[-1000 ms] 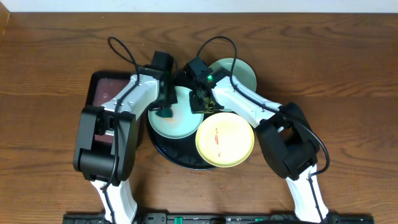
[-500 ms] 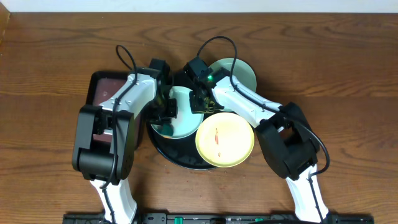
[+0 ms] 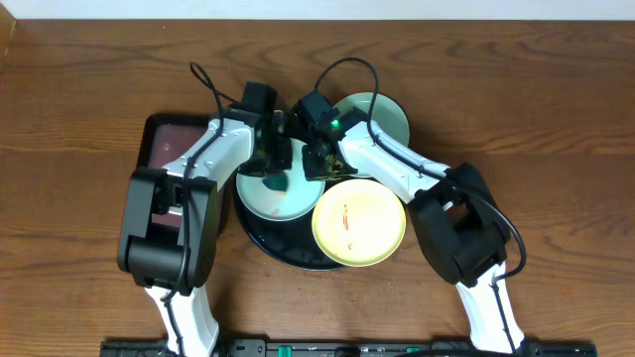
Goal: Clean dirty plates on tray and stack at the side
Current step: 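Scrub the held green plate with the sponge in the left gripper, then carry the green plate right and set it on the table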
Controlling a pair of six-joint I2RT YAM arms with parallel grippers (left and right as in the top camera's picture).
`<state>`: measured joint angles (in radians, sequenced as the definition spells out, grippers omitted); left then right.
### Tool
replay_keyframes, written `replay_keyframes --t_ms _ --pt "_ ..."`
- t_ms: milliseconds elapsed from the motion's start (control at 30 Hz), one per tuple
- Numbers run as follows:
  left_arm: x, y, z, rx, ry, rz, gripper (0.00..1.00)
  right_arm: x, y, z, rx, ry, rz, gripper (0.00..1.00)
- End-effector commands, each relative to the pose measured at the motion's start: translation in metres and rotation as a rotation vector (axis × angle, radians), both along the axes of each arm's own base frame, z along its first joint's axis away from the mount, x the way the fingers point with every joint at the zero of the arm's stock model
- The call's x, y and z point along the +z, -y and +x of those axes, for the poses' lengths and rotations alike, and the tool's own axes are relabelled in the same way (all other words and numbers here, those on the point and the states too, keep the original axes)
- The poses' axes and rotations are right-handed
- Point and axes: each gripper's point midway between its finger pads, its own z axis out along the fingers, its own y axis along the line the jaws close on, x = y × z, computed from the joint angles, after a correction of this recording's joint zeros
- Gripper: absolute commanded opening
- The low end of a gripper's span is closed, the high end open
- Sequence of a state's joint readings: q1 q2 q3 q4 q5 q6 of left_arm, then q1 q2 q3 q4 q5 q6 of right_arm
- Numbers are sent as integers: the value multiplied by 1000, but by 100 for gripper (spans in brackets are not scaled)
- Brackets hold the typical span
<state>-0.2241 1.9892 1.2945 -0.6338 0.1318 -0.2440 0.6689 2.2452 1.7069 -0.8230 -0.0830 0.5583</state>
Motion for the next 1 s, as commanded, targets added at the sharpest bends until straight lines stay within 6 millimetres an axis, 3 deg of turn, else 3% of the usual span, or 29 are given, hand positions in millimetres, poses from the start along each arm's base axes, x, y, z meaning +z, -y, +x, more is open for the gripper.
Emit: replay_keyframes --t_ms 0,167,467,633,800,967 --pt "-22 -78 -15 186 -59 393 8 -14 1 -7 20 -29 -21 1" --pt "10 -81 -7 182 -80 432 7 -14 1 -7 20 -29 -20 1" --pt "103 -68 11 210 -19 270 7 -14 -3 -10 46 -40 -2 1" --pt "147 -98 5 275 55 241 7 -5 -16 -12 136 -41 70 1" --pt "165 -133 -5 322 72 253 8 20 -19 -7 197 23 91 1" --pt "161 -158 -12 382 43 268 8 49 -12 -1 211 105 64 1"
